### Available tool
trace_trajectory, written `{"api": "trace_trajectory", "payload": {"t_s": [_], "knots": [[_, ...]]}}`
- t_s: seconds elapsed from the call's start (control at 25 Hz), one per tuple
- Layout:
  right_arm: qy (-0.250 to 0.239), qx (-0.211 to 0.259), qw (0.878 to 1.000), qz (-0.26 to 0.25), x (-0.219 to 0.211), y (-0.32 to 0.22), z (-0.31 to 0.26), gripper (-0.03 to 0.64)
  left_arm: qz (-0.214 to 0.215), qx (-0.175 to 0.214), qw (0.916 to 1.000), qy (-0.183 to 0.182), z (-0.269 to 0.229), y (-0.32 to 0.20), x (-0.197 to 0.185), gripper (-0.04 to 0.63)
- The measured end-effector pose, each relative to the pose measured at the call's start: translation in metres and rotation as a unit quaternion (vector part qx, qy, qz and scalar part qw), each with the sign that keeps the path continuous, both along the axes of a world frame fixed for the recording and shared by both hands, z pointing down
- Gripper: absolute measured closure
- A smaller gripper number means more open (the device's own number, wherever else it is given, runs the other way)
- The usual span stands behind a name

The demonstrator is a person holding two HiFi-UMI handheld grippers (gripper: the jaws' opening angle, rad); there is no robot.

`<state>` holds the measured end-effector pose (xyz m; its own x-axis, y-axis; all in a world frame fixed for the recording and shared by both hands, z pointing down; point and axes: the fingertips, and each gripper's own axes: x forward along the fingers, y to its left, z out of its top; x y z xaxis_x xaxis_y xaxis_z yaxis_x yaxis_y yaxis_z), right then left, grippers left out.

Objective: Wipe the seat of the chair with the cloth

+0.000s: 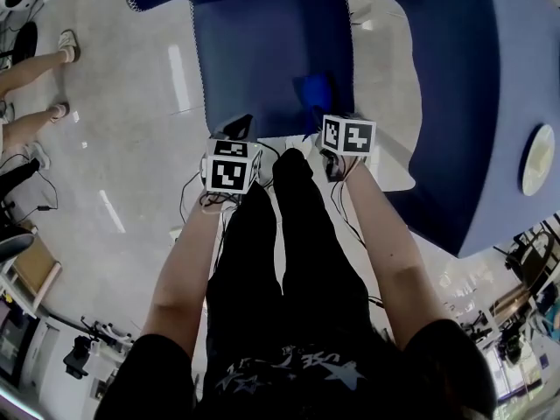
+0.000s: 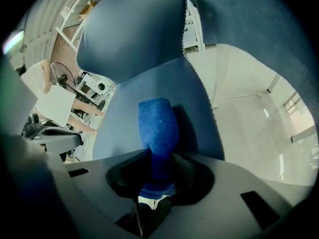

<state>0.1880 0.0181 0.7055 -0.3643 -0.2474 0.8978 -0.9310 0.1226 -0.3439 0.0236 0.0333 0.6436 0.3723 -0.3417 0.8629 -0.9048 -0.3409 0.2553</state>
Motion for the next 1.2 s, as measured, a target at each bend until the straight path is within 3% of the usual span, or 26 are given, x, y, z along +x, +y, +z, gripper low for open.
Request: {"api": "trace_trajectory", "payload": {"t_s": [0.32,0.6,0.96,1.2], "knots": [[0.056,-0.005,0.998,0.039,0.057,0.005,-0.001,0.506,0.023,0.014,0.9996,0.005,-0.012,-0.011,0.018,0.574],[0.073,0.006,0.996,0.058,0.065,0.008,-0.017,0.506,0.045,0.025,0.9986,0.016,-0.022,-0.003,0.016,0.575],[0.083,0.043,0.994,0.052,0.028,0.012,-0.080,0.506,0.038,0.060,0.9973,0.017,-0.071,0.014,-0.033,0.575],[0.068,0.074,0.993,0.056,-0.028,0.010,-0.138,0.508,0.017,0.088,0.9958,0.018,-0.119,0.029,-0.095,0.575]]}}
